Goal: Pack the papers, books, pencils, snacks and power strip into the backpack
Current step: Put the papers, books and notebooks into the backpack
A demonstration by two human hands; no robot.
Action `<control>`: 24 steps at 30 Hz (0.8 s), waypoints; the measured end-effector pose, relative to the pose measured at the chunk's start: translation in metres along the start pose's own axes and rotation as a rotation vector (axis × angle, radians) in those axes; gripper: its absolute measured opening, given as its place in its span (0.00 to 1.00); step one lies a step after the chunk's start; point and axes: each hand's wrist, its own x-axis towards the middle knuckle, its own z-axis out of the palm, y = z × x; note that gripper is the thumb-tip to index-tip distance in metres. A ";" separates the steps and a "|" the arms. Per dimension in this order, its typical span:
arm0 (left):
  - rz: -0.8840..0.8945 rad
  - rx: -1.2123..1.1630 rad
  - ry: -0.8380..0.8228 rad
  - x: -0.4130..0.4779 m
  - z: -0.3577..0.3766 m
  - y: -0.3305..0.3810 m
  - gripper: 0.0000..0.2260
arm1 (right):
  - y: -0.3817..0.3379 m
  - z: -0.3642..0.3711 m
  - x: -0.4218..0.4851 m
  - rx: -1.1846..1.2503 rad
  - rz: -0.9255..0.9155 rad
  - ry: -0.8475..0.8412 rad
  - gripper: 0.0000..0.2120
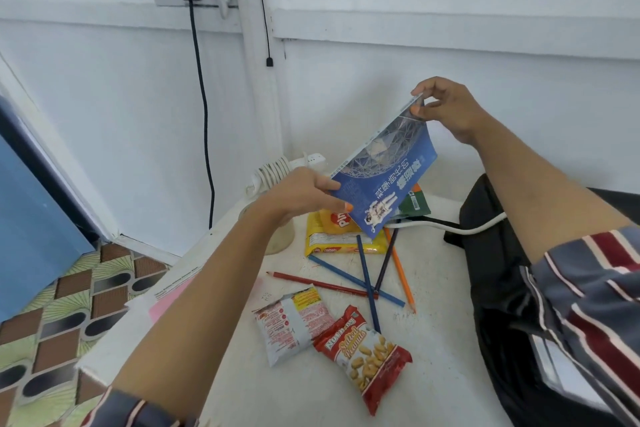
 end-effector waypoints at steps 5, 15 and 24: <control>0.192 -0.092 0.244 -0.008 0.009 0.002 0.15 | -0.029 -0.020 -0.020 0.089 -0.090 0.098 0.16; 0.613 -0.196 0.597 -0.024 0.030 0.019 0.15 | -0.077 -0.039 -0.078 0.298 -0.174 0.323 0.13; 0.704 -0.485 0.533 -0.052 0.056 0.040 0.13 | -0.103 -0.049 -0.149 0.410 -0.151 0.496 0.12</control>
